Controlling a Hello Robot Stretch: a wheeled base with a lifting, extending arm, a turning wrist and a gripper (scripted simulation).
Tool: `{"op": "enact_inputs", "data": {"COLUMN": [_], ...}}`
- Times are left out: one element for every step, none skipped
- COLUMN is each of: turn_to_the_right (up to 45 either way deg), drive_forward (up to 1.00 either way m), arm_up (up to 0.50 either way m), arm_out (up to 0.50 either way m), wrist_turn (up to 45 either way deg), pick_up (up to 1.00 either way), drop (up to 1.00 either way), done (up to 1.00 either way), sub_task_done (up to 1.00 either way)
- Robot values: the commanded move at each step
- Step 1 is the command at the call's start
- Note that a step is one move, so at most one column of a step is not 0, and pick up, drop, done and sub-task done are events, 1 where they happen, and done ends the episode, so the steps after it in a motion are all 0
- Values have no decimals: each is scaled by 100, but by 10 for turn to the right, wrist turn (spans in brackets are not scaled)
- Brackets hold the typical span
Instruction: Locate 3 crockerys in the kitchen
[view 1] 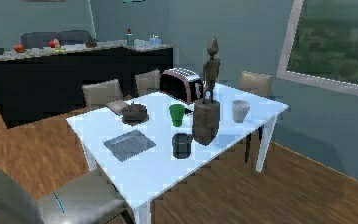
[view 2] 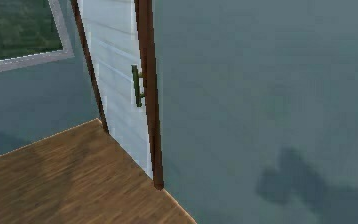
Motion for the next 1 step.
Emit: {"op": "enact_inputs", "data": {"turn_to_the_right": [0], "drive_forward": [0], "arm_up": [0], "arm_out": [0], "wrist_turn": [0], "pick_up": [0], "drop": [0], "done": [0], "sub_task_done": [100]}}
